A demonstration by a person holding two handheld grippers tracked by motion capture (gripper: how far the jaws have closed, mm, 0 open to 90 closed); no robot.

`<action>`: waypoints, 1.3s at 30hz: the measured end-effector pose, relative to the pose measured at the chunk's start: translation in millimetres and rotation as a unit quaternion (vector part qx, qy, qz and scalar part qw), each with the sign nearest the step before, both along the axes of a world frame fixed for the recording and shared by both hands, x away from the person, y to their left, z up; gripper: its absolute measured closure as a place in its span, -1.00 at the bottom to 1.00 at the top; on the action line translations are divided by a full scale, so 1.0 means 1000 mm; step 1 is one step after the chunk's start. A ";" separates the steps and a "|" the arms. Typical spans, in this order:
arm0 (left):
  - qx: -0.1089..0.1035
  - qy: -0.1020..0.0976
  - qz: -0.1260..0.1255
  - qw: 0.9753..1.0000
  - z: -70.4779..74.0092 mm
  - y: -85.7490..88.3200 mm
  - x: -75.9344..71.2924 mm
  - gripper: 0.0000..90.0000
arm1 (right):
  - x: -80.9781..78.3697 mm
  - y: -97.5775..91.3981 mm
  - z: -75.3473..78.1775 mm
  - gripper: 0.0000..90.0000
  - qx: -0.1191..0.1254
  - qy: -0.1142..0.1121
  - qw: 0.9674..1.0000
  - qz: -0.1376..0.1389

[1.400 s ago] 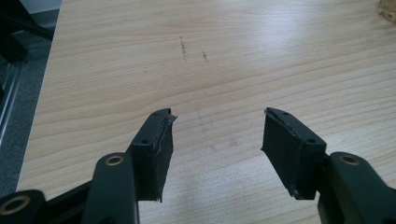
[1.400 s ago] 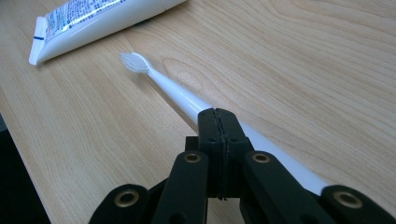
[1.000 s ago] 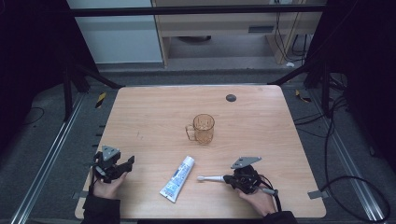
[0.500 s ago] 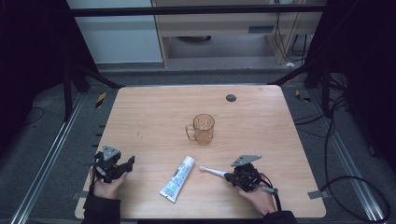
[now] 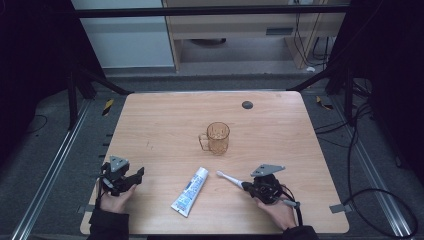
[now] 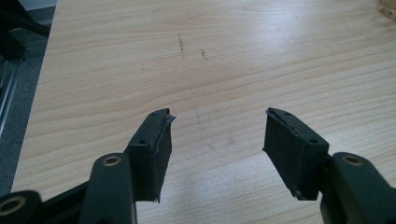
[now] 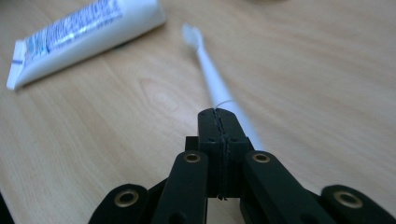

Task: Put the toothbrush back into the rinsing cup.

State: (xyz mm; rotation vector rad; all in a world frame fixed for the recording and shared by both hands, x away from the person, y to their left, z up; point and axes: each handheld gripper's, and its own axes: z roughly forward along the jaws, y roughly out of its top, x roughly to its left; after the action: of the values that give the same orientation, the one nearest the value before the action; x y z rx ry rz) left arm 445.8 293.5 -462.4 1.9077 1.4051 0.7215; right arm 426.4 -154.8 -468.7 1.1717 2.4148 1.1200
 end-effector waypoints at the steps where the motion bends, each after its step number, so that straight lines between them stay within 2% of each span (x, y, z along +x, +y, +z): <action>1: 0.000 0.001 0.000 1.000 0.000 0.000 0.000 -0.09 | -0.001 -0.005 0.003 1.00 0.008 -0.007 1.000 -0.011; 3: 0.000 0.002 0.001 1.000 0.000 0.000 0.000 -0.10 | -0.001 -0.011 0.006 1.00 0.013 -0.014 1.000 -0.022; 4: 0.000 0.003 0.002 1.000 0.000 0.001 0.000 -0.10 | -0.002 -0.024 0.010 1.00 0.022 -0.021 0.999 -0.043; 6: 0.000 0.002 0.002 1.000 0.000 0.001 0.000 -0.10 | -0.002 -0.031 0.010 1.00 0.021 -0.023 0.998 -0.051; 7: -0.001 0.003 0.002 1.000 0.000 0.001 0.000 -0.10 | -0.004 -0.044 0.011 1.00 0.020 -0.020 0.997 -0.070; 8: -0.001 0.003 0.002 1.000 0.000 0.001 0.000 -0.10 | -0.004 -0.044 0.011 1.00 0.020 -0.020 0.997 -0.070; 9: -0.001 0.004 0.002 1.000 0.000 0.001 0.000 -0.10 | -0.005 -0.057 0.009 1.00 0.017 -0.014 0.996 -0.083; 10: -0.001 0.004 0.002 1.000 0.000 0.001 0.000 -0.10 | -0.005 -0.057 0.009 1.00 0.017 -0.014 0.996 -0.083; 11: 0.000 0.005 0.002 1.000 -0.001 0.001 0.000 -0.10 | -0.006 -0.065 0.007 1.00 0.013 -0.005 0.996 -0.090; 18: -0.002 0.010 0.005 1.000 -0.002 0.002 0.001 -0.11 | -0.015 -0.075 -0.004 1.00 -0.010 0.022 0.996 -0.084; 26: 0.001 0.015 0.005 1.000 -0.003 0.003 0.001 -0.12 | -0.018 -0.076 -0.010 1.00 -0.026 0.036 0.996 -0.080; 39: 0.001 0.016 0.004 1.000 -0.003 0.004 0.001 -0.12 | -0.026 -0.078 -0.012 0.99 -0.026 0.044 0.996 -0.076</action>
State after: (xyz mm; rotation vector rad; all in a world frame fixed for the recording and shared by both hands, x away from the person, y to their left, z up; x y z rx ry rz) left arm 447.2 297.1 -465.5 1.9234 1.4332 0.6993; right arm 400.4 -232.7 -480.7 1.3875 2.3564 0.9734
